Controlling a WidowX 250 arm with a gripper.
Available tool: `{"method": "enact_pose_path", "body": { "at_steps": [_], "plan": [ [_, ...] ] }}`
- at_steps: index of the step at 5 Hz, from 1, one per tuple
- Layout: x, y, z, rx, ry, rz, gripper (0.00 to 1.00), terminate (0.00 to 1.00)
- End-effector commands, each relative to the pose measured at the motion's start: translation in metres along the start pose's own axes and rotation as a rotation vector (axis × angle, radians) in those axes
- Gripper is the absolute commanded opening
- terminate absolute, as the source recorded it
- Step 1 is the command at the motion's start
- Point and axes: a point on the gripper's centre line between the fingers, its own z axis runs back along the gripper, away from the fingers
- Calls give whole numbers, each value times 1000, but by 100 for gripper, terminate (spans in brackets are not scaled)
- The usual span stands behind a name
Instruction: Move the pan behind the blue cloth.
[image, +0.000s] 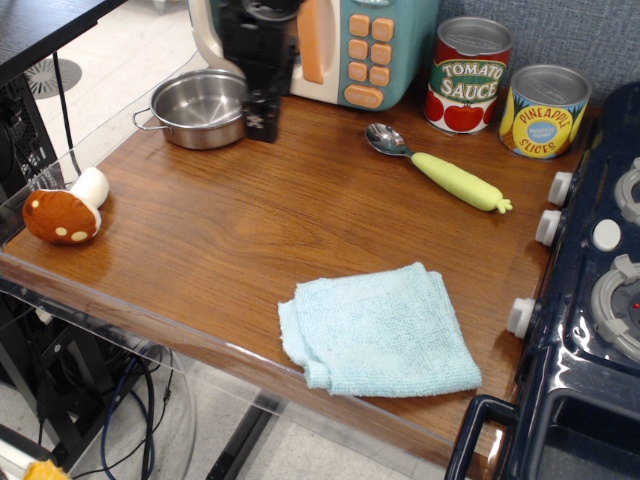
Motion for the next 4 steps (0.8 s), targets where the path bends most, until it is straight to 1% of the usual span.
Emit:
{"method": "enact_pose_path", "body": {
  "at_steps": [1,2,3,4],
  "plan": [
    [30,-12,-4,33,-47,156,100,0],
    [44,-12,-22,91,-106,204,100,0],
    [55,-13,-33,118,-135,239,100,0],
    [59,-12,-45,129,-147,246,0,0]
  ]
}}
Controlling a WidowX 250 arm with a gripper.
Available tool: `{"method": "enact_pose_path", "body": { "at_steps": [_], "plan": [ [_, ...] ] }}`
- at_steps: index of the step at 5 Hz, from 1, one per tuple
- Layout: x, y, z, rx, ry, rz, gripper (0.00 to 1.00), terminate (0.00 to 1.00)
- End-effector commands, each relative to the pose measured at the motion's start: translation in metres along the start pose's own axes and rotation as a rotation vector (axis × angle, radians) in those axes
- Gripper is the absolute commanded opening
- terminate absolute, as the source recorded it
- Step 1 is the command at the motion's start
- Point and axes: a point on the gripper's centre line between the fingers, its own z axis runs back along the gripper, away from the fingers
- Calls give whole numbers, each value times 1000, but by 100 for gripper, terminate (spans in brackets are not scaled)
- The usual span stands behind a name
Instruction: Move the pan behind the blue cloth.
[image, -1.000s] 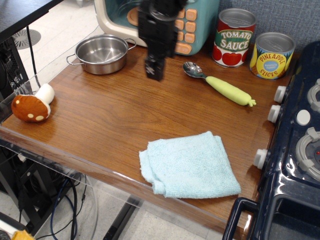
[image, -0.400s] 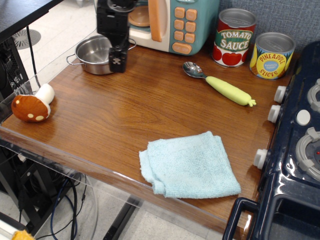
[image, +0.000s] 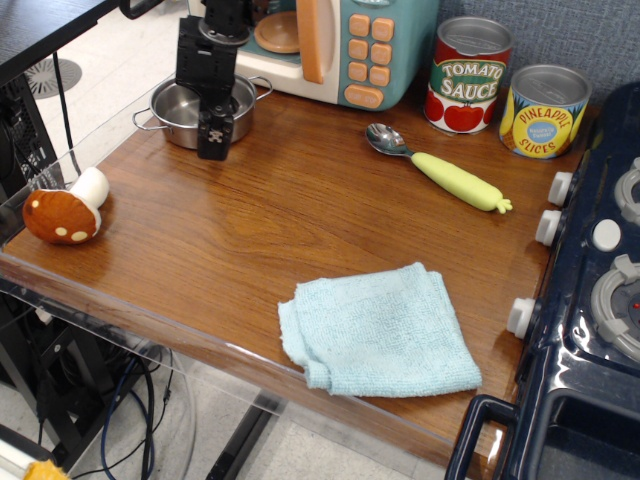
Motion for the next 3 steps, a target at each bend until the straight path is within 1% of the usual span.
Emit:
{"method": "enact_pose_path", "body": {
  "at_steps": [1,3],
  "plan": [
    [12,-1,8,-43,-5,26,0,0],
    [17,9,25,-89,49,24,0,0]
  ]
}}
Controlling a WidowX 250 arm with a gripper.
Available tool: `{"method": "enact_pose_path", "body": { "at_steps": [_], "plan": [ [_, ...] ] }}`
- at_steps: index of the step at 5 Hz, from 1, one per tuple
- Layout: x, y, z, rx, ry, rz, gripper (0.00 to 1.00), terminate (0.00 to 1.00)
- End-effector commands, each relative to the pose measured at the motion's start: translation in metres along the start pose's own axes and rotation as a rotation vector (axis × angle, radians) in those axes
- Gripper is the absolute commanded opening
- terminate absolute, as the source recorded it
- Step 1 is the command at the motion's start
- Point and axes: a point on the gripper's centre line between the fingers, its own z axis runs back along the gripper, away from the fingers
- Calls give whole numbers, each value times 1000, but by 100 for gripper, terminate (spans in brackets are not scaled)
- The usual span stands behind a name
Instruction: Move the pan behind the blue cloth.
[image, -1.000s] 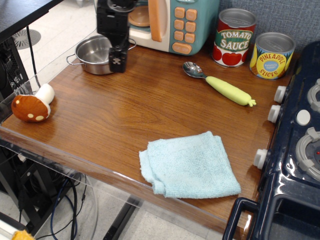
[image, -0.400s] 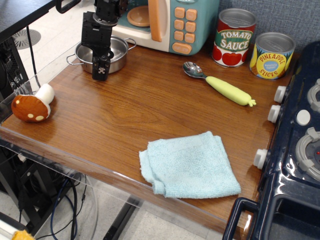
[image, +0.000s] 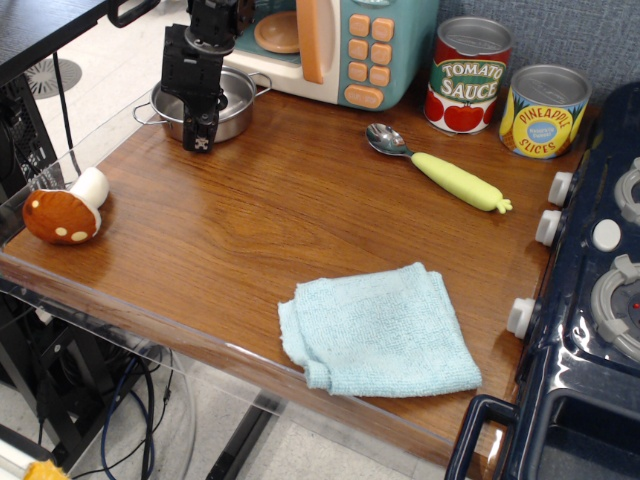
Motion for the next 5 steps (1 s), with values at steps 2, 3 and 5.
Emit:
{"method": "enact_pose_path", "body": {
  "at_steps": [2,3,5],
  "plan": [
    [18,5,57,-139,85,30,0,0],
    [13,12,76,-196,124,6,0,0],
    [-22,60,116,-315,258,-196,0,0]
  ]
}}
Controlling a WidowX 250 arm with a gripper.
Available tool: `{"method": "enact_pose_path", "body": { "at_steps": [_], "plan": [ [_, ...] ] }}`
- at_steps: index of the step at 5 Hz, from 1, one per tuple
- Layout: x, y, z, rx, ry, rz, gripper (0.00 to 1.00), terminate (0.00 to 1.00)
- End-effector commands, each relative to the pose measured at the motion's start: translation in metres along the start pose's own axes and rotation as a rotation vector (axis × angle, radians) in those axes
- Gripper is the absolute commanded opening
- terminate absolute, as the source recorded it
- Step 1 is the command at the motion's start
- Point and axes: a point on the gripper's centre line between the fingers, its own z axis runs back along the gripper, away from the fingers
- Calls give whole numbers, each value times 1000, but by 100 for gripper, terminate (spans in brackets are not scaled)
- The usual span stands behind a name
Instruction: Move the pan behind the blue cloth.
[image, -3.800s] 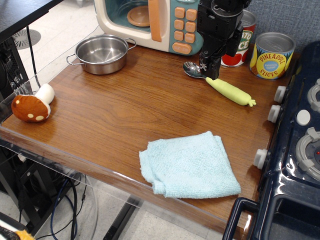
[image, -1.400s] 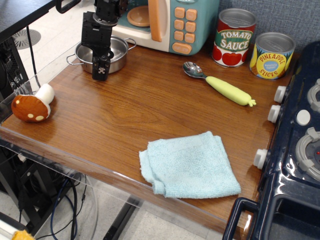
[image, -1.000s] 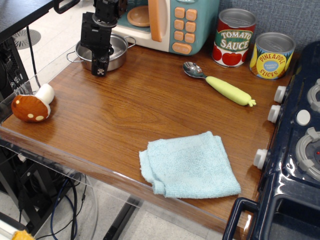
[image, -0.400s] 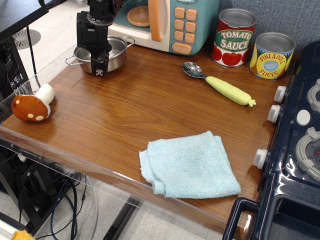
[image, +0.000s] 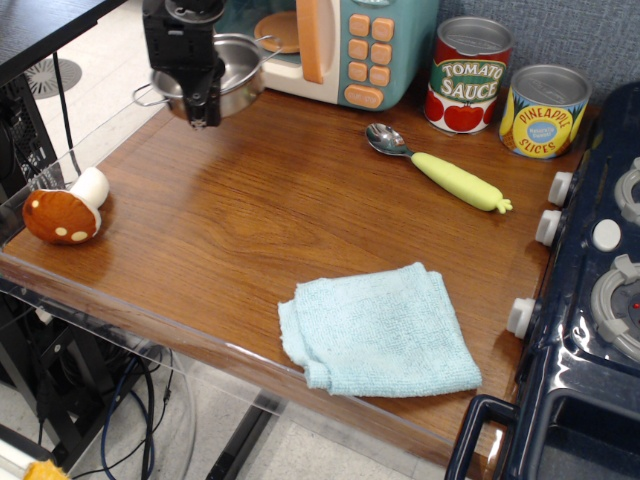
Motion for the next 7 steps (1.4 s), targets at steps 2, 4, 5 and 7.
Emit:
{"method": "enact_pose_path", "body": {
  "at_steps": [2,4,5,7],
  "plan": [
    [-74,63,38,-139,119,-357,0,0],
    [-110,91,11,-127,134,-513,0,0],
    [-116,98,-1,-114,121,-545,0,0],
    [-118,109,-20,-84,95,-596,0,0]
  ]
}}
